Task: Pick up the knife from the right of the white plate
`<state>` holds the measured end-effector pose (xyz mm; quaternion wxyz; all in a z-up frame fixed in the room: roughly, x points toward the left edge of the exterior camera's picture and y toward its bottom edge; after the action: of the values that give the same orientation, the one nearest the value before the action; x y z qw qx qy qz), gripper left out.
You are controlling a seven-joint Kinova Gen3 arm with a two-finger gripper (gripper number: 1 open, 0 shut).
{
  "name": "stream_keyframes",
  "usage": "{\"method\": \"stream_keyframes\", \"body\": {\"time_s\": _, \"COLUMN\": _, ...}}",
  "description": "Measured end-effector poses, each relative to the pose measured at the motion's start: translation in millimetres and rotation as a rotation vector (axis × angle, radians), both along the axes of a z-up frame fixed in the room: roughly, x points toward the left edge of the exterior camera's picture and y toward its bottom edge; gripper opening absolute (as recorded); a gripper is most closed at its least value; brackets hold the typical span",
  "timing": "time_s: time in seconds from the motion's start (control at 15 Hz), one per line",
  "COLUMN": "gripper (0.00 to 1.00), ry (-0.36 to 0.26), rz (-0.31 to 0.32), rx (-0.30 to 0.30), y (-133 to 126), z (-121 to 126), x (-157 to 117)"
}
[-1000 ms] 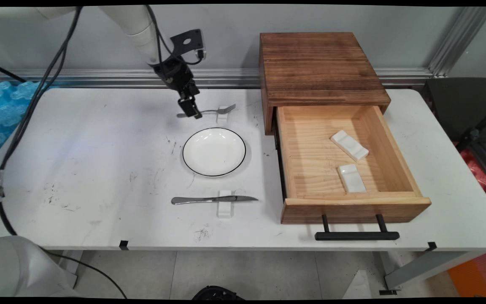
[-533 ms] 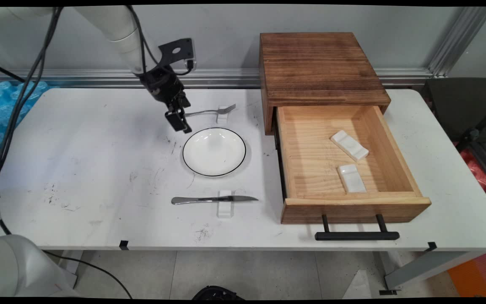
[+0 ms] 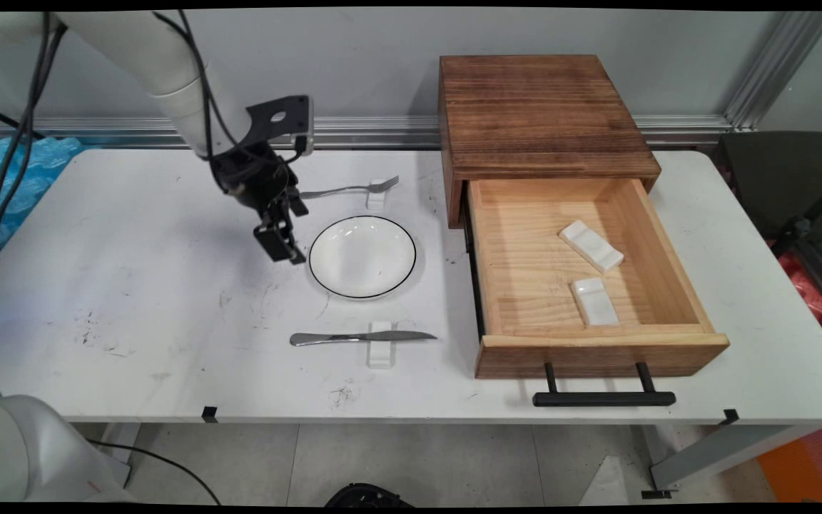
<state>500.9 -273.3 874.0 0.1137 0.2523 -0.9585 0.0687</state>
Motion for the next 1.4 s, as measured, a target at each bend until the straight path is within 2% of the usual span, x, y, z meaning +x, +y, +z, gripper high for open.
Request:
{"method": "stream_keyframes", "body": {"time_s": 0.53, "gripper": 1.0, "ry": 0.025, "rz": -0.028, "rx": 0.035, "y": 45.9, "z": 4.5, "x": -20.8}}
{"method": "stream_keyframes", "body": {"time_s": 1.4, "gripper": 1.0, "ry": 0.099, "rz": -0.021, "rx": 0.039, "y": 76.7, "z": 5.0, "x": -60.5}}
